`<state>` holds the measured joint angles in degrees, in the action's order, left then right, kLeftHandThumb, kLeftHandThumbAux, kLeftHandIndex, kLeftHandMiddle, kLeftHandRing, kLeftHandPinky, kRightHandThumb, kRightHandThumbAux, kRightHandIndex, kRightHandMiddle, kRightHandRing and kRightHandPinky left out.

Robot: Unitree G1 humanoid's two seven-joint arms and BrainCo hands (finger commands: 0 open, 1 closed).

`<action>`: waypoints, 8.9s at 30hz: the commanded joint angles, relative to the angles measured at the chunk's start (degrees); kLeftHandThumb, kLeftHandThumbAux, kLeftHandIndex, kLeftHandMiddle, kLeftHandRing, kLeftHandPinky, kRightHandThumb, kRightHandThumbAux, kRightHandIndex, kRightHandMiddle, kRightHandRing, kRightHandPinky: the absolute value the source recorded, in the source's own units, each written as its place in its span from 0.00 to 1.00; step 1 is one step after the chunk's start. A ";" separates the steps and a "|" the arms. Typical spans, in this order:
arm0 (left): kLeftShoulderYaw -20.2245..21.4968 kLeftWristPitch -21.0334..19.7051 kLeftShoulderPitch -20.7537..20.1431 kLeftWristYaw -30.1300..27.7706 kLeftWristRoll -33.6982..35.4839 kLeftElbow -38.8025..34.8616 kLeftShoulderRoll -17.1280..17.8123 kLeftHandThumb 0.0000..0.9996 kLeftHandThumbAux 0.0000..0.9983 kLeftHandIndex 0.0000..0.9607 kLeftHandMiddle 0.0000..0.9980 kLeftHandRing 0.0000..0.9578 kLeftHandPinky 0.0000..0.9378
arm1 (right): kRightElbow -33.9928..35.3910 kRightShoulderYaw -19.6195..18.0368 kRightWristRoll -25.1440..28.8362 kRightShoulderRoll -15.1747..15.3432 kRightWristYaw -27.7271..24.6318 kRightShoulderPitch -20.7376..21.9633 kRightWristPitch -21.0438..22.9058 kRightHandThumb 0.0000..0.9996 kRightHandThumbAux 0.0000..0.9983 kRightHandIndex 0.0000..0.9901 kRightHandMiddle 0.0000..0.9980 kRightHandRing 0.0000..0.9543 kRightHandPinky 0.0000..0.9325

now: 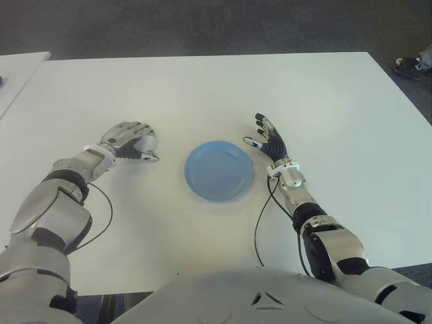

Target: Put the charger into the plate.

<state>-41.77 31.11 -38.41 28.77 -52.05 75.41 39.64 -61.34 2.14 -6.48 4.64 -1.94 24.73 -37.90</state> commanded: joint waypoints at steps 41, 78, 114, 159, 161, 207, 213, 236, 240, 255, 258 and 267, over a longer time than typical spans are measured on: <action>3.86 -0.12 5.58 8.52 3.02 0.37 -2.13 0.41 0.13 0.00 0.00 0.00 0.09 | -3.13 0.23 -0.32 -0.35 -1.33 -4.35 2.74 0.13 0.64 0.01 0.09 0.10 0.14; 0.15 -1.99 8.01 27.44 -1.50 0.98 -2.60 0.48 0.12 0.00 0.00 0.01 0.11 | -3.13 0.53 -0.58 -0.44 -0.89 -4.18 2.89 0.13 0.64 0.01 0.08 0.11 0.15; 1.59 -0.66 8.70 16.37 1.38 1.02 -2.63 0.46 0.12 0.00 0.00 0.02 0.14 | -3.02 0.34 -0.12 -0.20 -1.91 -4.13 3.92 0.12 0.63 0.01 0.09 0.13 0.18; 5.23 -2.86 9.60 8.04 5.52 1.20 -4.04 0.45 0.14 0.00 0.00 0.04 0.14 | -1.04 -0.18 0.34 0.71 -4.31 -6.68 1.86 0.14 0.64 0.00 0.11 0.15 0.21; 5.04 -2.86 9.59 8.99 5.23 1.18 -4.05 0.45 0.14 0.00 0.01 0.05 0.15 | -0.98 -0.21 0.35 0.69 -4.36 -6.73 1.79 0.15 0.64 0.00 0.12 0.16 0.21; 2.30 -8.83 11.17 37.26 -0.01 1.89 -5.36 0.22 0.30 0.79 0.86 0.88 0.95 | -0.81 -0.48 -0.11 0.51 -3.94 -7.24 0.91 0.15 0.64 0.00 0.15 0.19 0.24; 2.80 -6.68 11.09 38.29 0.88 1.95 -5.04 0.21 0.38 0.88 0.91 0.93 0.98 | -0.88 -0.29 -0.40 0.53 -3.63 -7.16 0.95 0.14 0.63 0.01 0.16 0.21 0.25; 4.17 -3.87 10.88 43.31 1.28 1.82 -5.17 0.18 0.47 0.93 0.93 0.96 0.99 | -1.39 0.46 -0.76 0.74 -2.58 -6.78 -0.12 0.08 0.55 0.01 0.21 0.26 0.25; 4.22 -3.62 10.73 44.10 1.16 1.72 -5.15 0.17 0.47 0.93 0.93 0.96 0.99 | -1.32 0.47 -0.63 0.77 -2.75 -6.76 -0.07 0.08 0.55 0.01 0.21 0.26 0.25; 5.86 1.77 8.16 42.87 2.26 0.22 -3.03 0.21 0.45 0.93 0.92 0.96 0.99 | -1.67 0.47 -0.48 0.57 -2.97 -6.39 0.47 0.08 0.54 0.00 0.24 0.28 0.25; 6.67 4.38 6.62 40.99 2.76 -0.80 -1.70 0.24 0.43 0.93 0.92 0.96 0.99 | -1.89 0.45 -0.48 0.58 -2.96 -6.17 0.67 0.08 0.54 0.00 0.23 0.28 0.26; 7.76 8.22 2.58 37.44 2.29 -7.18 0.65 0.29 0.39 0.93 0.92 0.95 0.98 | -3.08 0.26 -0.22 0.42 -3.29 -5.22 1.03 0.09 0.55 0.00 0.20 0.26 0.27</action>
<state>-34.38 38.21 -34.12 68.16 -49.50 71.35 39.51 -60.36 2.20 -6.55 5.70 -4.64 23.28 -40.25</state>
